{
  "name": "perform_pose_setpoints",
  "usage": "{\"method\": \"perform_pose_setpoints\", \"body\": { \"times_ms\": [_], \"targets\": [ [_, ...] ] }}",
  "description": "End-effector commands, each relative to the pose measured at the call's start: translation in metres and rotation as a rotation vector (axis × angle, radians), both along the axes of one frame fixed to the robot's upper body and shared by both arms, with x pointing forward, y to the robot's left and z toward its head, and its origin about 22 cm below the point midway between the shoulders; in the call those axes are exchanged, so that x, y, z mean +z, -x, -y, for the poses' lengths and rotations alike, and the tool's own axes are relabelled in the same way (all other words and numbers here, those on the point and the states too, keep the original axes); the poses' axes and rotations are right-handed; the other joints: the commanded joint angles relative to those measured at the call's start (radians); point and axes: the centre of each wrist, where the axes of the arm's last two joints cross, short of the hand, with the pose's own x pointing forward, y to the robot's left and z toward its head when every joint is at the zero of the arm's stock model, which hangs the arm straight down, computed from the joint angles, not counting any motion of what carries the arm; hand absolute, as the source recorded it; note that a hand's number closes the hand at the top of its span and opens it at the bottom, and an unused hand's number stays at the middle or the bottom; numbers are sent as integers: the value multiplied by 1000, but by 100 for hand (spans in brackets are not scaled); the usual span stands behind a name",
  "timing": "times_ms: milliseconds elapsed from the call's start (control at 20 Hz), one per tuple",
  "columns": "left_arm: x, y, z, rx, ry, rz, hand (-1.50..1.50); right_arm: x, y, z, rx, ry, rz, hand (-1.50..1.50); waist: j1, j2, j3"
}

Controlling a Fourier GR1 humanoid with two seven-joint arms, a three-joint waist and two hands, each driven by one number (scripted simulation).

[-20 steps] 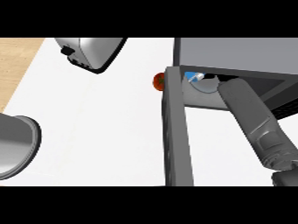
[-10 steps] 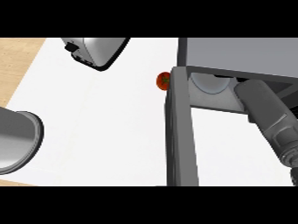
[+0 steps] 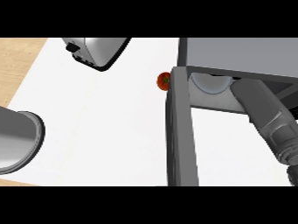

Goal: Pick up the milk, place it into the microwave and close the microwave

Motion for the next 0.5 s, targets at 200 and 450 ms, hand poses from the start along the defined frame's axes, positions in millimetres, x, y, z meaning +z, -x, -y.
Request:
{"method": "perform_pose_setpoints", "body": {
  "times_ms": [200, 450],
  "targets": [
    [-4, -14, 12, -100, -11, 1, -150, 4, -3, -15, 144, -93, -36, -150, 3, -1, -1],
    [-13, -15, 15, -185, -8, -15, -150, 11, -6, -14, 227, -224, -56, -150, -5, -10, -2]
  ]
}}
